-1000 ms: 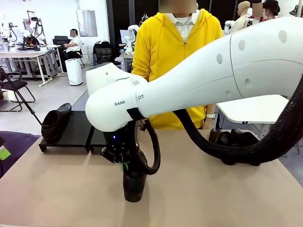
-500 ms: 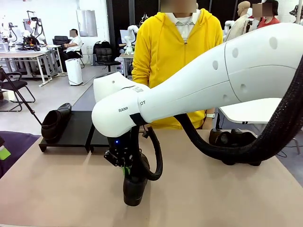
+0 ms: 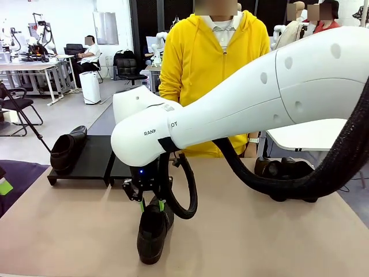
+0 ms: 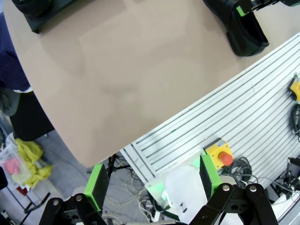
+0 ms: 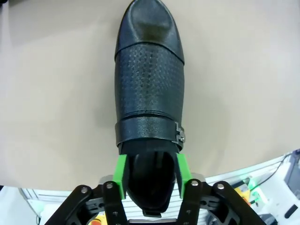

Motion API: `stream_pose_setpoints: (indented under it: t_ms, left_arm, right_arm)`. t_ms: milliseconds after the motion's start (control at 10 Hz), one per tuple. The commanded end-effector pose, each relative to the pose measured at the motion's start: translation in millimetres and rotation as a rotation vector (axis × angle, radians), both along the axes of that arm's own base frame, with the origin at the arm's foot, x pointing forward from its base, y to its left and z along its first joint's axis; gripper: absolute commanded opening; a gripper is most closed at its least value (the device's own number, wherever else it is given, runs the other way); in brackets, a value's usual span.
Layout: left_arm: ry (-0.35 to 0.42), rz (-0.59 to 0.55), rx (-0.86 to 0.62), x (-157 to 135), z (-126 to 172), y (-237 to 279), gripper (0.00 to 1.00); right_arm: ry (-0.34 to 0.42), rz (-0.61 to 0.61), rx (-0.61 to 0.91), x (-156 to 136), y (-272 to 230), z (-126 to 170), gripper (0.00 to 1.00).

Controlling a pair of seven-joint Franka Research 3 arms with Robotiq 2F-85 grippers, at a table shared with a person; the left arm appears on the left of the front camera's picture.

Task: Organize the shoes by placing them on the stand.
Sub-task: Pick up one Shoe and place it in the middle of the table.

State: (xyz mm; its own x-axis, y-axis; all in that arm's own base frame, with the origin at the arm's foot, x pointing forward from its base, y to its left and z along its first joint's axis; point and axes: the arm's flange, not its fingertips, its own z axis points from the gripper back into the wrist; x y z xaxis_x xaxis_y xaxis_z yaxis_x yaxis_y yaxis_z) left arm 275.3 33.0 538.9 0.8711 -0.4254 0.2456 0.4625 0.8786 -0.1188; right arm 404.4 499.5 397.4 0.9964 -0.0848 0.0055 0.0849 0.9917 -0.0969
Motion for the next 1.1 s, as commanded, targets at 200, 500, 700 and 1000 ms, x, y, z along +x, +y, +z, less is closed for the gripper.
stream_pose_setpoints:
  t_ms: [200,500,700,1000]
  left_arm:
    - [0.003,0.008,-0.011,-1.1,1.1,0.3,1.00]
    - [0.003,0.008,-0.011,-1.1,1.1,0.3,1.00]
    - [0.003,0.008,-0.011,-1.1,1.1,0.3,1.00]
    - [0.003,0.008,-0.011,-1.1,1.1,0.3,1.00]
  right_arm:
    - [-0.056,0.083,0.124,-18.2,-67.9,53.6,1.00]
    - [0.032,0.468,0.356,-36.5,-227.6,121.9,1.00]
    - [-0.068,0.488,0.423,-69.6,-327.6,146.8,1.00]
    - [-0.198,0.310,0.520,-101.7,-426.7,128.0,1.00]
